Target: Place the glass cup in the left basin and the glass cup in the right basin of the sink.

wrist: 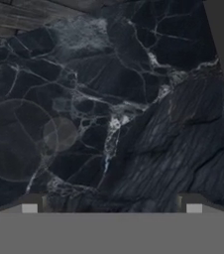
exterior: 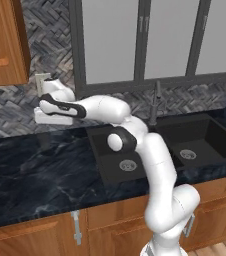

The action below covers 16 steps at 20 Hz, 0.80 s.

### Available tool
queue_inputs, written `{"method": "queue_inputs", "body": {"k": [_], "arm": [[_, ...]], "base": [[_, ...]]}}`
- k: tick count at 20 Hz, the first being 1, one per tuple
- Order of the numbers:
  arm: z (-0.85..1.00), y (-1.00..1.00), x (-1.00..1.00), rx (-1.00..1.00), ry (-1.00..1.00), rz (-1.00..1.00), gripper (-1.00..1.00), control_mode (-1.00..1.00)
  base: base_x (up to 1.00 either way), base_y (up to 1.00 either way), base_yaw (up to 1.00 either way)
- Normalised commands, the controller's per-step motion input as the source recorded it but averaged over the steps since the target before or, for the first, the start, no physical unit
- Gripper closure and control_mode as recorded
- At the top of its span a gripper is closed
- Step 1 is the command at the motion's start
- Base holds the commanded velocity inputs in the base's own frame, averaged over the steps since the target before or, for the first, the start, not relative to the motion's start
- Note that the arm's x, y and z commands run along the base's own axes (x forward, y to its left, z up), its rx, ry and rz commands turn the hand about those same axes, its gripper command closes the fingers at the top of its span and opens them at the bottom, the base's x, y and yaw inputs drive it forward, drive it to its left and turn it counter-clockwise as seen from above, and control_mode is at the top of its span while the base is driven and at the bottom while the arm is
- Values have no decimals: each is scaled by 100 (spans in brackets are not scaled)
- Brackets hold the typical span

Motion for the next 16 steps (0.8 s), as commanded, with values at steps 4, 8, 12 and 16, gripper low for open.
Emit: {"method": "queue_inputs", "body": {"k": [4,8,12,16], "arm": [[-8,14,17,0,0,0,-100,-100],[-12,11,15,0,0,0,-100,-100],[-8,13,7,0,0,0,-100,-100],[-7,2,8,0,0,0,-100,-100]], "base": [[0,0,0],[0,0,0],[0,0,0],[0,0,0]]}}
